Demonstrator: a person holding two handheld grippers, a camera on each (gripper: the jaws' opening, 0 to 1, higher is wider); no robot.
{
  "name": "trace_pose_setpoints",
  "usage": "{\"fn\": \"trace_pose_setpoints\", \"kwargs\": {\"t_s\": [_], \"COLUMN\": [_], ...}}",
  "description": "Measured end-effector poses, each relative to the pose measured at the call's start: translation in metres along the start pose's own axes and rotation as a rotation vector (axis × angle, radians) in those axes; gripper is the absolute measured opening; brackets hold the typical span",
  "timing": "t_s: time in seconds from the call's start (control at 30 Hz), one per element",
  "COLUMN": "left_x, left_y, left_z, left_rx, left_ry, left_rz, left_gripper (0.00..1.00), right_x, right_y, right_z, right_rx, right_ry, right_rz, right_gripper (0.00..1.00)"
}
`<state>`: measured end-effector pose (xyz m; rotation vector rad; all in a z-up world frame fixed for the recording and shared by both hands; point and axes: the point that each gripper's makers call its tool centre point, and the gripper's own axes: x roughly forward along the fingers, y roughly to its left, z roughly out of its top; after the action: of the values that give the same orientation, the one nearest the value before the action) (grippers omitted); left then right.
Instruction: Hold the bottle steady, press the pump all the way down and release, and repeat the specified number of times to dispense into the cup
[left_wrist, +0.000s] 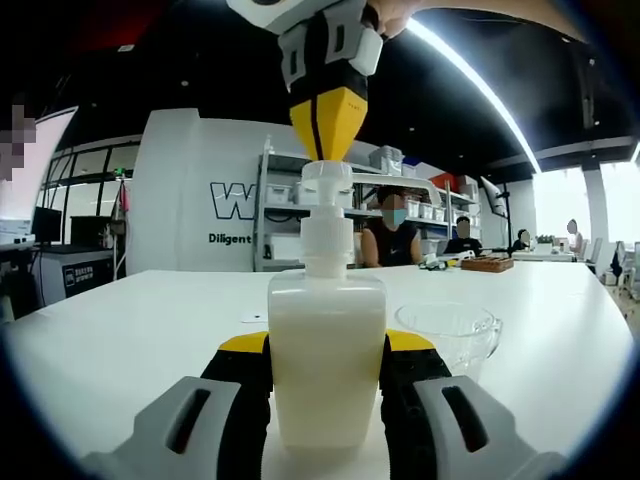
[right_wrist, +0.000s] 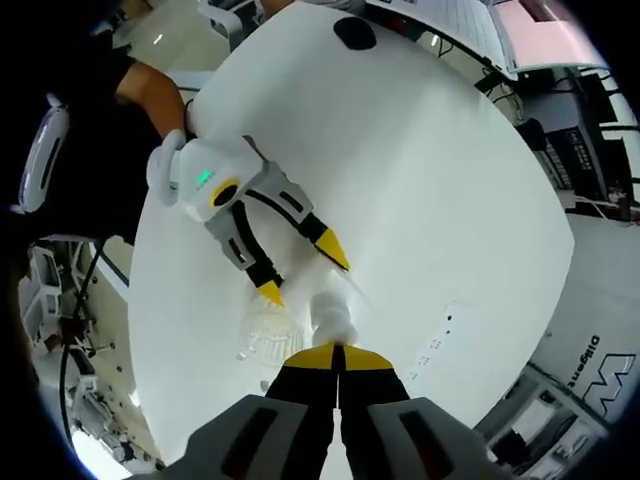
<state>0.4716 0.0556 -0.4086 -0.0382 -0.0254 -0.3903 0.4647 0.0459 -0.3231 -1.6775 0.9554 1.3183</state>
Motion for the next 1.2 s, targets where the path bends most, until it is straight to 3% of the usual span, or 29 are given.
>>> {"fn": "trace_pose_setpoints", "kwargs": {"t_s": [0.63,1.2], "left_x": [0.0011,0.0021], "left_y": [-0.0002,0.001], "left_z": [0.0,0.0003], "left_rx": [0.001,0.0], "left_ry": [0.0,0.0], "left_rz": [0.001,-0.001], "left_gripper": [0.4,0.4], "right_x": [-0.0035,-0.006], "right_y": [-0.0013,-0.0023], "right_z": [-0.0007,-0.0008], "right_rx": [0.004,-0.012], "right_ry": [-0.068,-0.072], "right_rz": [-0.008,-0.005], "right_gripper": [0.0,0.0]}}
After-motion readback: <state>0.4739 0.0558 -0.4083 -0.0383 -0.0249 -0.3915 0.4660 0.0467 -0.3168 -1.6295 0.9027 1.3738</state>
